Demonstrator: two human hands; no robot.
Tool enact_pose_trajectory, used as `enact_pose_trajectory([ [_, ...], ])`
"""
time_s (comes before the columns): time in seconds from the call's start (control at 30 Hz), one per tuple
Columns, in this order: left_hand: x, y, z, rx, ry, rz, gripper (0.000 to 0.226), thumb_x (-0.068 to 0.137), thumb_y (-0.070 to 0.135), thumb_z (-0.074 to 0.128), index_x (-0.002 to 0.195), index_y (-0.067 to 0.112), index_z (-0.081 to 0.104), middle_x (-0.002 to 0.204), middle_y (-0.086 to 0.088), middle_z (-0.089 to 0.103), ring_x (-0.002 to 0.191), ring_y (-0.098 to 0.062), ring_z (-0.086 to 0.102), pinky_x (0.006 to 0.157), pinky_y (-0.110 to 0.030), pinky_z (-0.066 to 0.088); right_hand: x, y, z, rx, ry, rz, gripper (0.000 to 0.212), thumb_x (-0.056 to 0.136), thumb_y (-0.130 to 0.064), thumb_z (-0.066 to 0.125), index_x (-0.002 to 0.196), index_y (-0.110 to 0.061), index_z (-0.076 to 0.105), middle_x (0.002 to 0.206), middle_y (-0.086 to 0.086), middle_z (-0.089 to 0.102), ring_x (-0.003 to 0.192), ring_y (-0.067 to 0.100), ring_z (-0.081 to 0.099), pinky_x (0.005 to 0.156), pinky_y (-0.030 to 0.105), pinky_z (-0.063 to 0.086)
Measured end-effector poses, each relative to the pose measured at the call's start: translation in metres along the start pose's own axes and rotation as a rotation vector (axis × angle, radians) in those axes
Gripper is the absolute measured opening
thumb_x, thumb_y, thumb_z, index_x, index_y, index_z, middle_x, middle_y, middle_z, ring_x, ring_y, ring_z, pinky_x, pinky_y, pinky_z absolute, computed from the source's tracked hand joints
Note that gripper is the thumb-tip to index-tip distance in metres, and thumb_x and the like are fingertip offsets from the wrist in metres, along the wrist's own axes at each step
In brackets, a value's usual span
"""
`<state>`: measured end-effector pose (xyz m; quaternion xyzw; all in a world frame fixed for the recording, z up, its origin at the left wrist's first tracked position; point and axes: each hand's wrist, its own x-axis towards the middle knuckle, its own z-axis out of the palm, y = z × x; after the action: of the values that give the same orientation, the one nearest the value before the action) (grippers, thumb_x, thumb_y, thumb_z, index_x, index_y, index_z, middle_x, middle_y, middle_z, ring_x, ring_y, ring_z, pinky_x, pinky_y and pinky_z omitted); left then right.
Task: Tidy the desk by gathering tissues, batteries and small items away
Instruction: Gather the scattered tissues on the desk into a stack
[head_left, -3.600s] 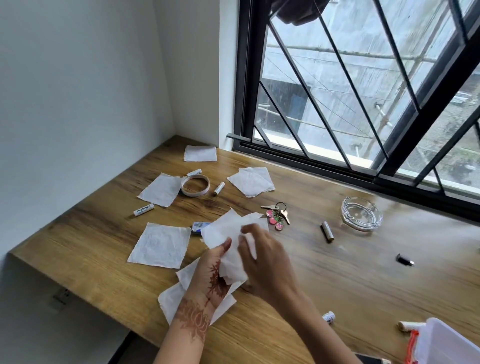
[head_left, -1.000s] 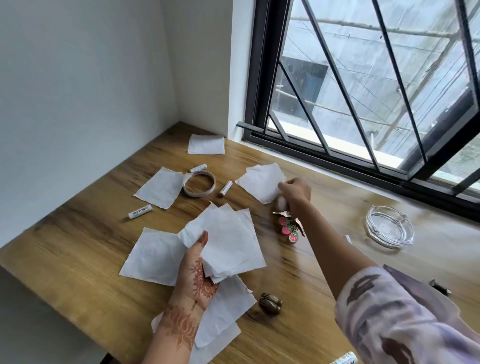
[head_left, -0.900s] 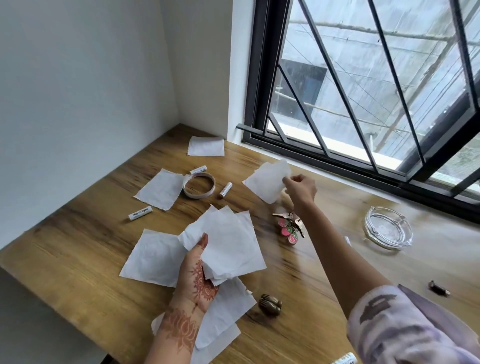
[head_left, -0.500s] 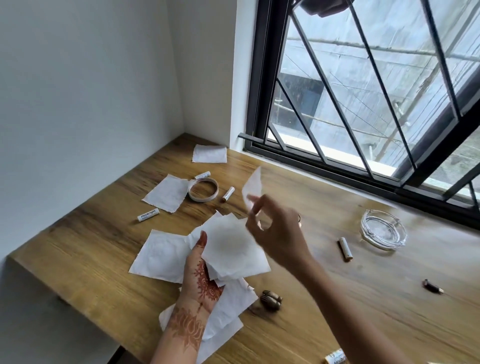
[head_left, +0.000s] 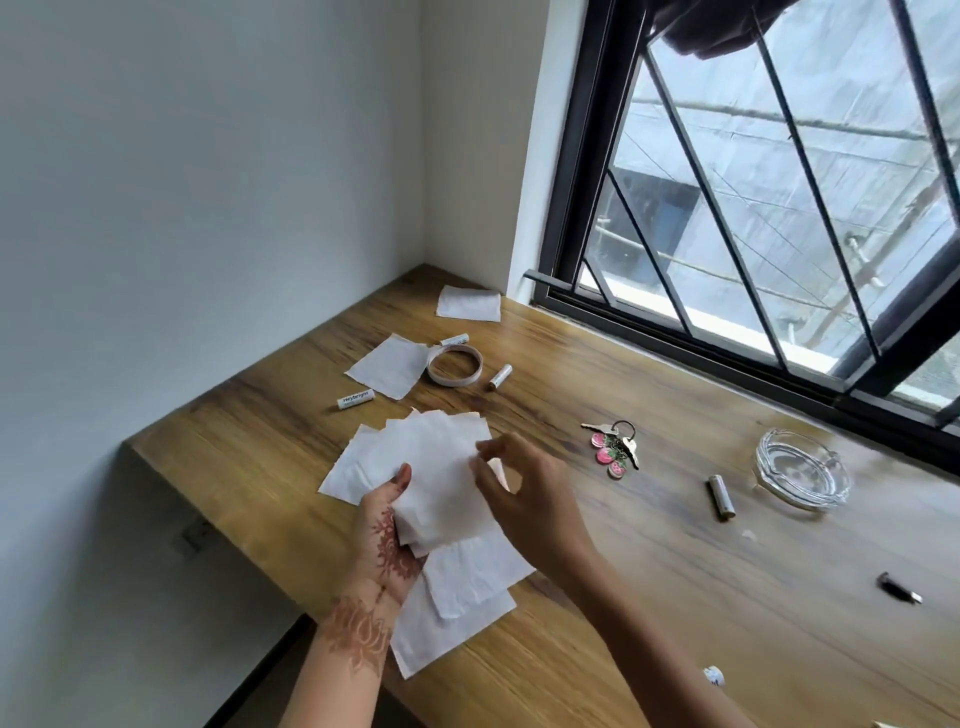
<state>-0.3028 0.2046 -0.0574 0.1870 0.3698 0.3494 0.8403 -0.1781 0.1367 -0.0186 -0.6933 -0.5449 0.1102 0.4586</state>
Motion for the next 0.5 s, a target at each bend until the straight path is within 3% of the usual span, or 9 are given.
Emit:
enact_pose_trajectory([
  [0.1, -0.012, 0.011, -0.010, 0.005, -0.031, 0.178, 0.021, 0.090, 0.021, 0.048, 0.099, 0.023, 0.068, 0.092, -0.005, 0.073, 0.079, -0.022, 0.070, 0.064, -0.036, 0.057, -0.003, 0.013, -0.003, -0.045, 0.073, 0.117, 0.002, 0.084, -0.014, 0.063, 0.083, -0.012, 0.063, 0.081, -0.005, 0.064, 0.078, 0.010, 0.060, 0.070, 0.022, 0.048],
  [0.2, -0.020, 0.019, -0.028, -0.014, -0.059, 0.239, 0.028, 0.091, 0.019, 0.047, 0.117, 0.025, 0.055, 0.101, -0.002, 0.071, 0.087, -0.020, 0.071, 0.061, -0.037, 0.059, -0.018, 0.028, -0.004, -0.152, -0.002, 0.195, 0.008, 0.083, -0.016, 0.066, 0.088, -0.011, 0.063, 0.085, -0.002, 0.063, 0.081, 0.014, 0.058, 0.067, 0.019, 0.044],
  [0.3, -0.026, 0.019, -0.040, -0.002, -0.028, 0.281, 0.033, 0.092, 0.018, 0.048, 0.124, 0.025, 0.051, 0.108, -0.003, 0.068, 0.092, -0.020, 0.069, 0.062, -0.035, 0.059, -0.036, 0.037, 0.001, -0.236, -0.123, 0.276, 0.025, 0.083, -0.028, 0.067, 0.102, -0.013, 0.060, 0.099, 0.000, 0.061, 0.086, 0.013, 0.054, 0.068, 0.019, 0.041],
  [0.43, -0.028, 0.016, -0.053, -0.048, 0.042, 0.295, 0.044, 0.086, 0.020, 0.055, 0.129, 0.022, 0.048, 0.121, -0.007, 0.063, 0.091, -0.017, 0.070, 0.063, -0.033, 0.058, -0.045, 0.041, 0.010, -0.305, -0.181, 0.304, 0.038, 0.086, -0.028, 0.063, 0.118, -0.011, 0.054, 0.114, 0.003, 0.055, 0.099, 0.016, 0.052, 0.076, 0.021, 0.042],
  [0.5, -0.030, 0.014, -0.056, -0.058, 0.063, 0.278, 0.043, 0.087, 0.018, 0.055, 0.130, 0.020, 0.048, 0.111, -0.005, 0.069, 0.089, -0.019, 0.071, 0.060, -0.034, 0.058, -0.045, 0.042, 0.013, -0.362, -0.204, 0.298, 0.034, 0.087, -0.025, 0.062, 0.116, -0.009, 0.055, 0.112, 0.005, 0.053, 0.099, 0.019, 0.050, 0.078, 0.025, 0.044],
])
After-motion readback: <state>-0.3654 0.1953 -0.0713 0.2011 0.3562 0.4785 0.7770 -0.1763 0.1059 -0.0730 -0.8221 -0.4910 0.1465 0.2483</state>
